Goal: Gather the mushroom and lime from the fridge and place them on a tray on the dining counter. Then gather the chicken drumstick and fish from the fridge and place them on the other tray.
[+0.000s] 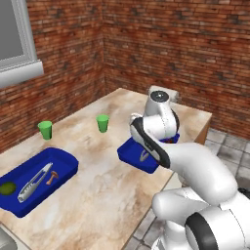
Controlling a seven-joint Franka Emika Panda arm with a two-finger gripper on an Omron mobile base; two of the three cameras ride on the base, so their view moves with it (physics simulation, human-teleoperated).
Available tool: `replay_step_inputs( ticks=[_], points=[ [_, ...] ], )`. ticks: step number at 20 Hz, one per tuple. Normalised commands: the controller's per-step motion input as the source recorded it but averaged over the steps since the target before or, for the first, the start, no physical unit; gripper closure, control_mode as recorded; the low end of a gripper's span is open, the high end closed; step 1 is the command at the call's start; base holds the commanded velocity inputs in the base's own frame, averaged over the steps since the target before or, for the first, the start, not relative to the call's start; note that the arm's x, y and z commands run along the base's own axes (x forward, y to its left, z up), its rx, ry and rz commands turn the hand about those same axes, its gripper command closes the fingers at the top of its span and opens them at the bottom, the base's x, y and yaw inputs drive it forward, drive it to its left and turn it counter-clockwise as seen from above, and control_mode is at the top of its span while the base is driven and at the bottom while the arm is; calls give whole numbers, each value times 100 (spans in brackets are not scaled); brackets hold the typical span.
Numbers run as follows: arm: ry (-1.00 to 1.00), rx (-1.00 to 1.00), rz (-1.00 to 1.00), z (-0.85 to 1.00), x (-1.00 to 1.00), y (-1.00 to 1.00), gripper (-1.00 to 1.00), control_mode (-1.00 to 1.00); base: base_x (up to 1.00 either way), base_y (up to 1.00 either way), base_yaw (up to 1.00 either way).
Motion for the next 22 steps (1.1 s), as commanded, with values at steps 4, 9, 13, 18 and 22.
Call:
replay_step_inputs(
  ticks=[4, 9, 13, 18, 22],
  points=[
    [5, 12, -15, -31, 24, 9, 100, -100, 0, 0, 0],
    [1, 12, -13, -35, 13, 3, 100, -100, 0, 0, 0],
    [0, 12, -13, -32, 13, 0, 100, -100, 0, 0, 0],
    [0, 12, -12, -33, 20, 0, 100, -100, 0, 0, 0],
    [0, 8, -10, -38, 44, 2, 100, -100, 0, 0, 0]
  ],
)
